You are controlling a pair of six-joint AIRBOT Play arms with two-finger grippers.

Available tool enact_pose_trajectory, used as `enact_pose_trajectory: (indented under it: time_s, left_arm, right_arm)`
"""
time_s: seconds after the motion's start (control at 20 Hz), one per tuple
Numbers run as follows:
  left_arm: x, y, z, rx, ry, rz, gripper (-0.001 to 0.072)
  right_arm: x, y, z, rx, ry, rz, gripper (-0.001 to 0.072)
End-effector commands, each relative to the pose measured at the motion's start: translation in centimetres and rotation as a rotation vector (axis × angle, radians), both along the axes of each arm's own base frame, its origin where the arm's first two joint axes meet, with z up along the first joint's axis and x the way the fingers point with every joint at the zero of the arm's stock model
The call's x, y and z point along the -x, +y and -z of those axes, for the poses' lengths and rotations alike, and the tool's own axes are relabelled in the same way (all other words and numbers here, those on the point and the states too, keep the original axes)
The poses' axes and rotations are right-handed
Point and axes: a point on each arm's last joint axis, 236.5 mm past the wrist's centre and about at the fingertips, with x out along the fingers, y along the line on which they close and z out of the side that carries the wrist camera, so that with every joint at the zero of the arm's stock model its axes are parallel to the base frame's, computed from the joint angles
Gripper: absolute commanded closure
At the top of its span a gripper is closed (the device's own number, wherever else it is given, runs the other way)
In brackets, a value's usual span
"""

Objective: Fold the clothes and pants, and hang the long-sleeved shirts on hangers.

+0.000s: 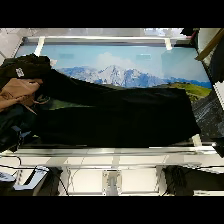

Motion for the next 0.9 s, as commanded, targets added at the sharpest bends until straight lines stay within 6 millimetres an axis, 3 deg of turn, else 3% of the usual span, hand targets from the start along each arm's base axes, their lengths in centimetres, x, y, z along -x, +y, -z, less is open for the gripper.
enact_pose_trajectory:
  time_s: [0.0,0.3,0.55,0.7,0.85]
  left_arm:
    - [0.0,0.3,0.1,-0.008,0.002,-0.009,0.0700]
    - [0.1,0.3,0.2,-0.016,0.007,-0.004,0.0700]
    - [0.1,0.3,0.2,-0.016,0.007,-0.005,0.0700]
    - [0.1,0.4,0.2,-0.019,0.008,-0.007,0.0700]
    - [0.1,0.4,0.2,-0.021,0.007,-0.004,0.0700]
  right_arm:
    - [-2.1,0.4,0.4,-0.007,-0.061,-0.032,0.0265]
    - [-7.1,3.9,1.6,-0.060,-0.114,-0.188,0.0263]
    - [-6.9,4.0,2.3,-0.067,-0.094,-0.188,0.0264]
    - [-6.0,4.7,4.4,-0.066,-0.047,-0.166,0.0263]
    - [-7.3,5.3,4.4,-0.058,-0.124,-0.142,0.0262]
